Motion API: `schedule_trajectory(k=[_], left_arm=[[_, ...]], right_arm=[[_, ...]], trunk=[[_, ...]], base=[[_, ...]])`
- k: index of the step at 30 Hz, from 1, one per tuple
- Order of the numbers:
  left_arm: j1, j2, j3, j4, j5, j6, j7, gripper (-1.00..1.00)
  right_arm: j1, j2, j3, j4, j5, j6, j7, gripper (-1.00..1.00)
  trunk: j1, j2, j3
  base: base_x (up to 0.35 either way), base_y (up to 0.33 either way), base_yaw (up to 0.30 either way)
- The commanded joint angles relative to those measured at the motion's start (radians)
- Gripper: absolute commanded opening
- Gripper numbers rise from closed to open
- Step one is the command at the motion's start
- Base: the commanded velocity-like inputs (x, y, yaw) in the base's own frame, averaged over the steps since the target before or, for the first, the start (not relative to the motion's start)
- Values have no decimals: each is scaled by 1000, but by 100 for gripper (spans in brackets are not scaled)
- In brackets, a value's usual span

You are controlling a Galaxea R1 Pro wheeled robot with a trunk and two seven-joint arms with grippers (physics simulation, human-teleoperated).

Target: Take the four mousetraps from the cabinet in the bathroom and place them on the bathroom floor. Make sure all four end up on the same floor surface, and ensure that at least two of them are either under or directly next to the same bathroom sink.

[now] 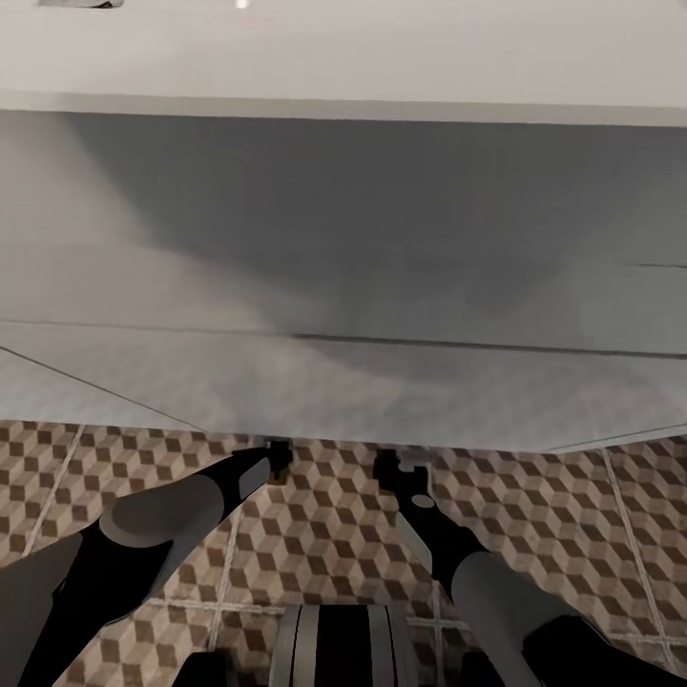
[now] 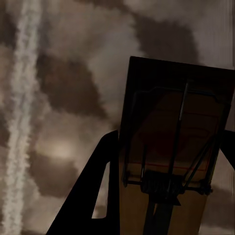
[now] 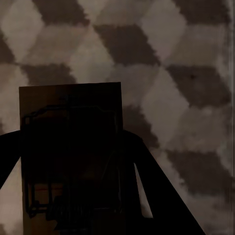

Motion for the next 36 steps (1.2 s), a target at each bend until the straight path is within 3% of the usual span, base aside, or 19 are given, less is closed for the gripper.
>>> schedule_trajectory(k=[1,36], left_arm=[[-1,0,-7,-2,2,2,9,-100],[-1,0,-8,-2,2,3,9,-100]], right_arm=[[-1,0,8,1,-14,-6,-4,-100],[-1,-2,8,1,-15,-6,-4,-100]], trunk=[[0,0,-1],[-1,0,3]], base=[[0,0,-49],[-45,0,-3]])
